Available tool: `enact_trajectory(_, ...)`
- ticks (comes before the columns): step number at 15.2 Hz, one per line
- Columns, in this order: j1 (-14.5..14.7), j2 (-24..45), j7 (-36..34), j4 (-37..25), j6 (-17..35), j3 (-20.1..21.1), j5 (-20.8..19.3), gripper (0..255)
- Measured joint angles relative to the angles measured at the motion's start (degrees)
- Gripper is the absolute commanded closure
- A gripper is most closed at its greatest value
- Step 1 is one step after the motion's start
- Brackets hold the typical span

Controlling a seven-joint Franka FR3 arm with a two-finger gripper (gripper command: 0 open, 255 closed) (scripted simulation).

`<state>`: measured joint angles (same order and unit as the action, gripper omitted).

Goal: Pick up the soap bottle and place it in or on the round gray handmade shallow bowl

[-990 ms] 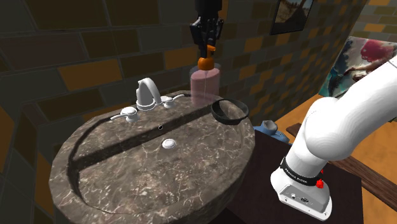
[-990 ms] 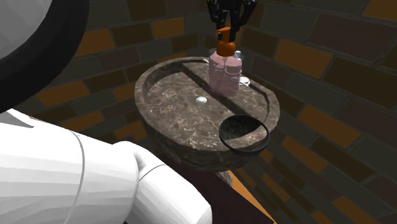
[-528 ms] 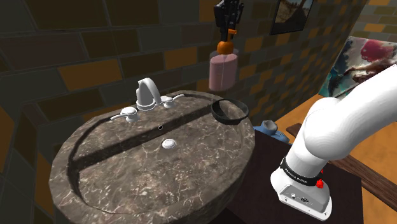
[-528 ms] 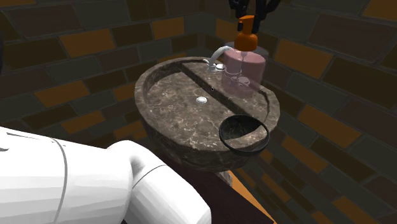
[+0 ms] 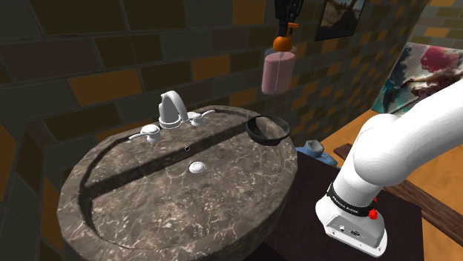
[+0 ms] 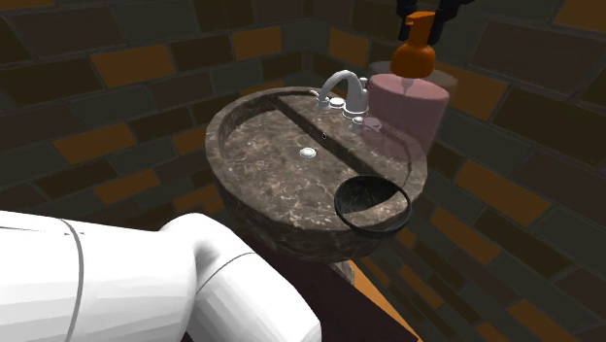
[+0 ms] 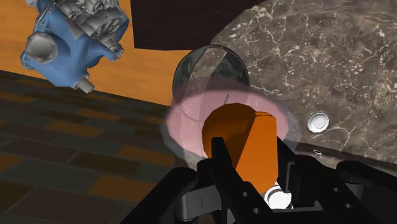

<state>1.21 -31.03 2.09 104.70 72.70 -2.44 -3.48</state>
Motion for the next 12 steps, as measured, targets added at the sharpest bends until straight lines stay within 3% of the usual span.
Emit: enact_trajectory(12, -0.07, -4.56, -0.30, 13.17, 8.57, -0.23, -0.20, 255)
